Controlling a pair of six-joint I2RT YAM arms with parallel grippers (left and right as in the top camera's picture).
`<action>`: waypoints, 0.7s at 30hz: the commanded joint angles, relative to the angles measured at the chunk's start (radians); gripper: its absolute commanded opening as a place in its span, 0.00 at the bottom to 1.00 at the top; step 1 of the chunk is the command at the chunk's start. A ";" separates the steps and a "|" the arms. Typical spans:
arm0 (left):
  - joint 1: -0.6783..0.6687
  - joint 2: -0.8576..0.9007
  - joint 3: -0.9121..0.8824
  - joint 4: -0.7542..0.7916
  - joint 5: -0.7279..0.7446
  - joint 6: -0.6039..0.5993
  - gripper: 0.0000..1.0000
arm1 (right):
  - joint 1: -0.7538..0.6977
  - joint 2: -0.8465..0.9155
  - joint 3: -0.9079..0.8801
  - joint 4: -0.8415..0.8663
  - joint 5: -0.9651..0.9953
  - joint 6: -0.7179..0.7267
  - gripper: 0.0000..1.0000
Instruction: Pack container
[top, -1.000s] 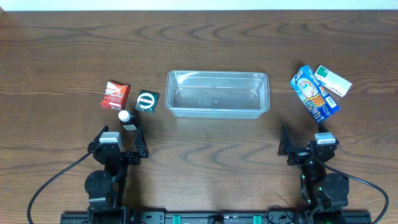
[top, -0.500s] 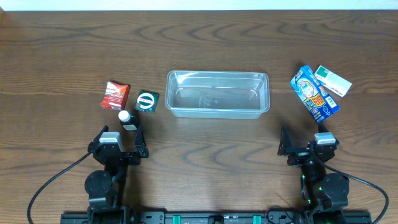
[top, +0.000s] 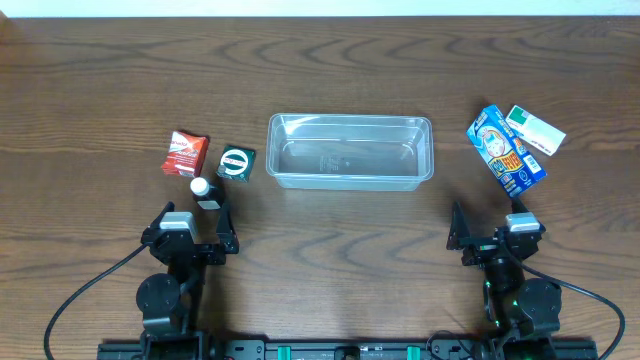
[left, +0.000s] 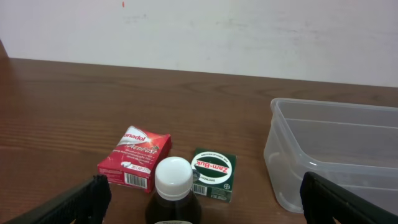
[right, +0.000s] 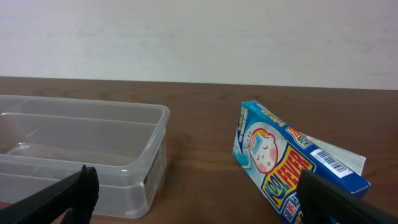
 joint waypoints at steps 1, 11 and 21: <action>0.004 0.000 -0.017 -0.035 0.011 0.003 0.98 | -0.009 0.001 -0.002 -0.003 0.014 -0.015 0.99; 0.004 0.000 -0.017 -0.035 0.011 0.003 0.98 | -0.009 0.001 -0.002 -0.003 0.014 -0.015 0.99; 0.004 0.000 -0.017 -0.035 0.011 0.003 0.98 | -0.009 0.001 -0.002 -0.003 -0.051 0.004 0.99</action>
